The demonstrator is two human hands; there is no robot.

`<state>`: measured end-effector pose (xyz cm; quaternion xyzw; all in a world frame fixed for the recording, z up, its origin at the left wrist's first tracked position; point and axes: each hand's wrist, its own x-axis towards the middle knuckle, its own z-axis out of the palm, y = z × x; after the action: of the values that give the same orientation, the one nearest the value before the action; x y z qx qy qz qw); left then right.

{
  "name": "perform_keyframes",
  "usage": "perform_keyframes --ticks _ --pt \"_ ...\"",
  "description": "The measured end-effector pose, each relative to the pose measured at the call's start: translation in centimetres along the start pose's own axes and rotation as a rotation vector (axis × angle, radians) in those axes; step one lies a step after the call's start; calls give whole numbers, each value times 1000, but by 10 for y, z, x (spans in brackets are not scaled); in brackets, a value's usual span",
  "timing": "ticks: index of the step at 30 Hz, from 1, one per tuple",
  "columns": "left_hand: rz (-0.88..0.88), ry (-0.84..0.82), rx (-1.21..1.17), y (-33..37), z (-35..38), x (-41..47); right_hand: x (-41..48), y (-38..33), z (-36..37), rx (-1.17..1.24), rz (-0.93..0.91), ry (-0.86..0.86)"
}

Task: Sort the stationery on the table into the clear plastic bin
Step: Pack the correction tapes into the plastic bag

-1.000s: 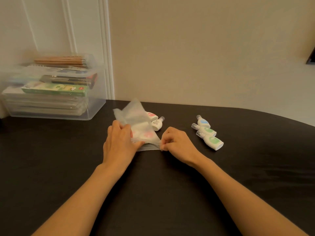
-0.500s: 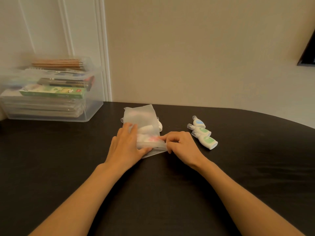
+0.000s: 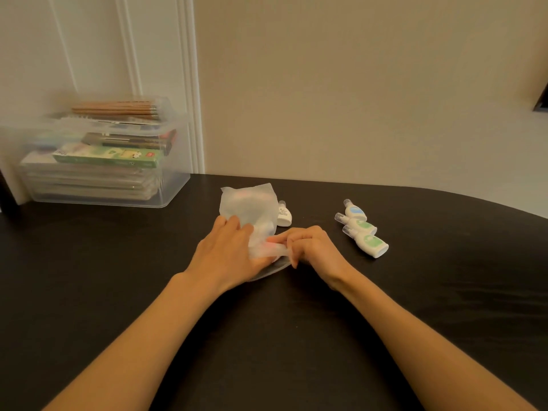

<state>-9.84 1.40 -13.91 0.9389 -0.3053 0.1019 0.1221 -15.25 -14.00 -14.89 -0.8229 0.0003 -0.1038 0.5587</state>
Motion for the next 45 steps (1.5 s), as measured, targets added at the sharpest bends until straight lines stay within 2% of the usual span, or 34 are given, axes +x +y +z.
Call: perform_keyframes --ticks 8,12,15,17,19,21,24,26,31,35,37,40,43,45 --pt "21 -37 76 4 -8 -17 -23 -7 0 -190 -75 92" --pt "16 -73 91 6 0 -13 -28 -4 -8 -312 -13 179" --pt "-39 -19 123 12 6 -8 -30 -2 -13 -356 29 234" --pt "-54 29 78 11 9 -7 -27 1 -17 -423 24 386" --pt "-79 57 -50 7 12 -7 -25 6 -28 -569 32 632" --pt "-130 88 -213 3 11 -10 -26 11 -44 -724 157 725" --pt "-184 119 -358 2 8 -14 -30 20 -62 -822 410 607" --pt "-199 134 -405 5 6 -15 -32 23 -64 -789 429 578" --pt "-180 160 -479 11 7 -17 -36 12 -55 -678 228 540" --pt "-141 209 -514 11 7 -19 -35 2 -45 -419 110 487" --pt "-153 245 -531 11 5 -19 -36 -8 -41 -230 44 417" --pt "-177 286 -559 12 3 -18 -41 -24 -37 24 4 221" --pt "-200 284 -563 13 2 -17 -42 -28 -26 -36 -25 55" --pt "-202 275 -547 13 4 -16 -40 -24 -16 -266 -98 73"
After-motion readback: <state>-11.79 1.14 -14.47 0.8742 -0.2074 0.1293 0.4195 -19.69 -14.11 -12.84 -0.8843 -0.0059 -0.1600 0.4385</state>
